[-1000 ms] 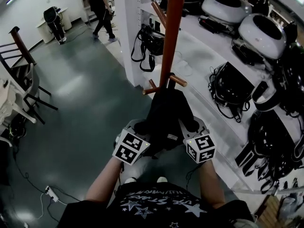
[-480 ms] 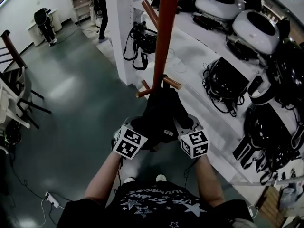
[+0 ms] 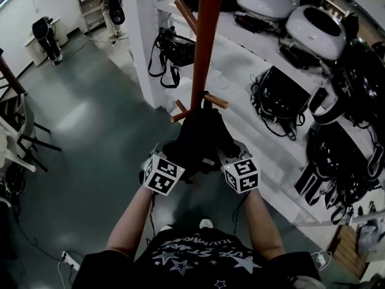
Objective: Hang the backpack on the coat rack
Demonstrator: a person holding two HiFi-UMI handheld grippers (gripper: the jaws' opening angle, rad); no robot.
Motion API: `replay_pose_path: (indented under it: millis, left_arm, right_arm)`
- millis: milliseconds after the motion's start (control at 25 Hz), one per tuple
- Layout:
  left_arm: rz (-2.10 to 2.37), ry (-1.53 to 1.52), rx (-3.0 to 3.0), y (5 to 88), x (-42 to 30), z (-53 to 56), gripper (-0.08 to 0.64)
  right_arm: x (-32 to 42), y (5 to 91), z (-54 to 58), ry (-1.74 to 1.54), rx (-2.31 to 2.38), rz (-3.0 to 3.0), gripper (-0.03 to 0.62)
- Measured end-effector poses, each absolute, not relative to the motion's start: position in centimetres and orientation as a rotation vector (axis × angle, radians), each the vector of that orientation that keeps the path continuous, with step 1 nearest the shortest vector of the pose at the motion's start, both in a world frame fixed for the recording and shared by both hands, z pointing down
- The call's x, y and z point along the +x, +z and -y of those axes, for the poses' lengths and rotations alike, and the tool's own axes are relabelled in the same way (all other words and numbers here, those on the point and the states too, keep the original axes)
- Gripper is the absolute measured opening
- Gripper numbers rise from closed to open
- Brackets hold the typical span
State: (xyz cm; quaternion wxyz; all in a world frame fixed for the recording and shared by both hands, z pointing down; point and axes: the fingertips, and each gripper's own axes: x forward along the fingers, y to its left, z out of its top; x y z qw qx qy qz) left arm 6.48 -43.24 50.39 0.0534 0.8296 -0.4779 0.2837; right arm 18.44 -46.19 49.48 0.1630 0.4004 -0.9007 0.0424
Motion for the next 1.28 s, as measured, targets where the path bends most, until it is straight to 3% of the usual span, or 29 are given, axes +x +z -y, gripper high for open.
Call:
replay_pose_path:
  millis: [240,520,640,880,1280]
  left_arm:
    - [1.463,0.874,2.55,50.7,6.8,43.8,0.153]
    - [1.439,0.842,2.587,50.8,7.5,44.0,0.229]
    - [1.413,0.853,2.606,51.0,7.6,43.9,0.268]
    - [1.397,0.841,2.642,50.8,7.6,43.6,0.313]
    - [1.394,0.762,2.713,49.9,4.3,41.4,0.313]
  right_arm:
    - [19.0,49.7,46.5,0.122,1.161,2.537,0.088]
    - [20.0,49.6,46.2,0.133,1.196,2.533,0.219]
    - [20.3,49.8,45.8,0.136,1.222,2.514,0.245]
    - [21.1,49.5,45.0,0.138,1.311,2.472,0.265]
    - [23.1,48.3,40.6,0.172,1.529,2.399,0.265]
